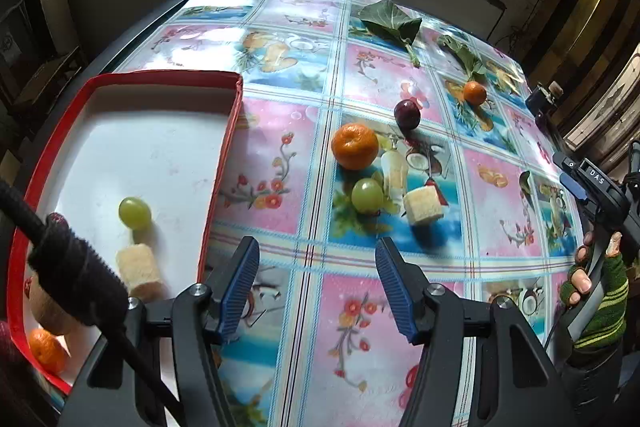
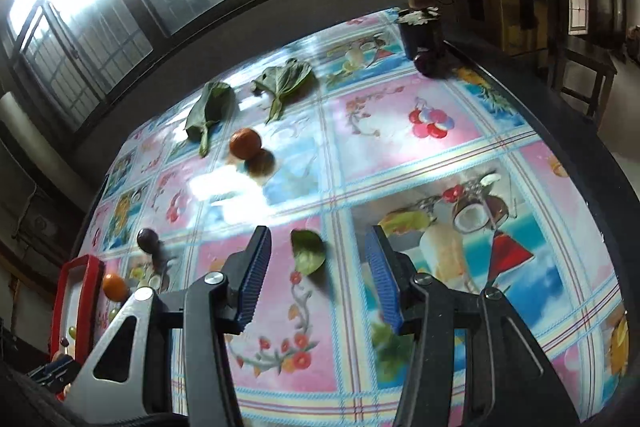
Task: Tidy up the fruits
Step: 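Grasp the mandarin orange with the left tool while the right tool grasps a dark plum, then carry the orange over the tray with the left tool while the right tool carries the plum there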
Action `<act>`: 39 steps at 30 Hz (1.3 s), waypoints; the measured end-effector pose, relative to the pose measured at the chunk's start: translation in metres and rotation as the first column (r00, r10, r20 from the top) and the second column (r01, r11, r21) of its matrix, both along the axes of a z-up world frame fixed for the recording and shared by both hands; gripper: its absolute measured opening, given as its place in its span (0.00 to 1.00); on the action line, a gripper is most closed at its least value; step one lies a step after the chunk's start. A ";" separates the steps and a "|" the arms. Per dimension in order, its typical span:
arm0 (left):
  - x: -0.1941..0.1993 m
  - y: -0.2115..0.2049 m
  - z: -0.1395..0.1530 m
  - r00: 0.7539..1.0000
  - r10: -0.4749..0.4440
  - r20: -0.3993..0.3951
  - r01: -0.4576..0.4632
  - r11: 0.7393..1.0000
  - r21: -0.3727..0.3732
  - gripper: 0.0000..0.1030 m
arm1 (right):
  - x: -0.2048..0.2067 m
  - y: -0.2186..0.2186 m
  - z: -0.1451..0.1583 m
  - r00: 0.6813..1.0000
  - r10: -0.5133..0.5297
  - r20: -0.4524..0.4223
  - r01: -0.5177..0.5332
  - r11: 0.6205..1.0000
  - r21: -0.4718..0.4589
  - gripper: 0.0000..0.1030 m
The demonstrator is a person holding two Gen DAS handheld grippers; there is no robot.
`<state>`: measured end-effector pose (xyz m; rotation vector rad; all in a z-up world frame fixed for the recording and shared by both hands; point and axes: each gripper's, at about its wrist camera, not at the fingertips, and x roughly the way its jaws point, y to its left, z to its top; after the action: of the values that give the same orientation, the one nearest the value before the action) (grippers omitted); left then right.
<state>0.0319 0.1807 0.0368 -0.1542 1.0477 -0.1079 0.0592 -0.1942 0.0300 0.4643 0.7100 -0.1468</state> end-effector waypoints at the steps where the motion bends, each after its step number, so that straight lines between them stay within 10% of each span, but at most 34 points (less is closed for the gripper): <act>1: 0.009 -0.001 -0.001 1.000 0.003 -0.006 -0.003 1.000 -0.005 0.59 | 0.007 -0.011 0.000 1.000 -0.026 0.003 0.026 1.000 0.003 0.49; 25: 0.083 -0.027 -0.030 0.998 -0.055 -0.035 0.054 0.998 -0.030 0.59 | 0.152 -0.105 -0.015 0.965 -0.235 -0.117 0.222 0.969 -0.109 0.45; 28: 0.087 -0.028 -0.033 0.998 -0.050 -0.040 0.049 0.998 -0.031 0.57 | 0.153 -0.100 -0.015 0.966 -0.226 -0.128 0.209 0.968 -0.136 0.27; 33: 0.086 -0.031 -0.034 0.998 -0.049 -0.035 0.048 0.999 -0.021 0.36 | 0.131 -0.092 -0.014 0.973 -0.214 -0.091 0.207 0.975 -0.083 0.27; 39: 0.074 -0.030 -0.027 0.999 -0.045 -0.028 0.044 0.999 -0.014 0.36 | 0.101 -0.053 -0.016 0.989 -0.125 -0.078 0.123 0.992 -0.037 0.27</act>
<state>0.1055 0.1505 0.0100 -0.1451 1.0787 -0.1537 0.1601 -0.2469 0.0145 0.4735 0.7565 -0.2947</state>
